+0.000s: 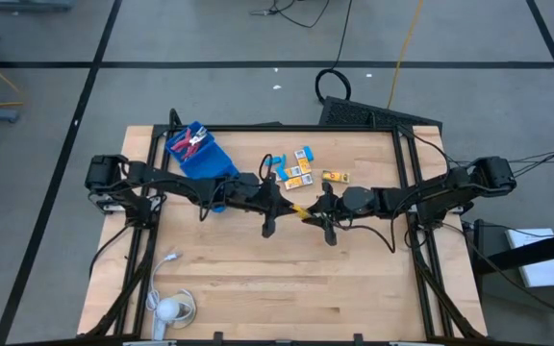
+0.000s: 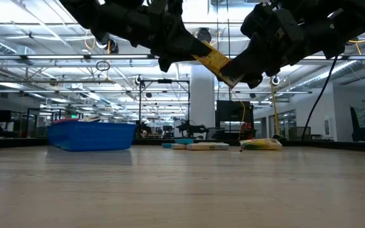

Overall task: Pick & Place School Supplies
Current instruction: Put the yellow crayon box into the middle blue bin

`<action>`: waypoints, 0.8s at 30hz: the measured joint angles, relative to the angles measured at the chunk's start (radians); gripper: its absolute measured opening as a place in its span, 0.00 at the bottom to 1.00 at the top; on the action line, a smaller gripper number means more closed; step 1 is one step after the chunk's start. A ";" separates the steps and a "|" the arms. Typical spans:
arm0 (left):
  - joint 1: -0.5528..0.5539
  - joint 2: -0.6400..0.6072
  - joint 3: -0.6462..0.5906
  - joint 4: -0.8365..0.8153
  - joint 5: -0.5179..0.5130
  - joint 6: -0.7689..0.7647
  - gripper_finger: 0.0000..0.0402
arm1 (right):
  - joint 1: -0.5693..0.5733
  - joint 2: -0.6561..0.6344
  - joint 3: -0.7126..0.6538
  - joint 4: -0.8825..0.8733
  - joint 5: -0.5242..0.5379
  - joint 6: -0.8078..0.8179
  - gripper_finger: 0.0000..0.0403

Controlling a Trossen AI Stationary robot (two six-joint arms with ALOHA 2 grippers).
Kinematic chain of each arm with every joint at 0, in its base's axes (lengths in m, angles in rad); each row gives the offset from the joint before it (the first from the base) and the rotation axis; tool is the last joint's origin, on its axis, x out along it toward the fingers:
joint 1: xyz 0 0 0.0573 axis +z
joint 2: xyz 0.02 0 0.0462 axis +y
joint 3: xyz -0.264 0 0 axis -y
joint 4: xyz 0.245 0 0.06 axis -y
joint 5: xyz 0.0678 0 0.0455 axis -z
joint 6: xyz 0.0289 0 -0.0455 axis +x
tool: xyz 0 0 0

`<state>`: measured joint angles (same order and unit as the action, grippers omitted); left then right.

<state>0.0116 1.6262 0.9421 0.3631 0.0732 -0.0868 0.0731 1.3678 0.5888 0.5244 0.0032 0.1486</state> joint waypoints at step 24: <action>0.022 -0.417 0.000 -0.950 -0.871 -0.514 0.10 | 0.001 0.000 0.000 -0.021 -0.009 0.024 0.35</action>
<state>0.0334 1.2094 0.9421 -0.5870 -0.7977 -0.6005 0.0742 1.3682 0.5888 0.5039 -0.0055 0.1726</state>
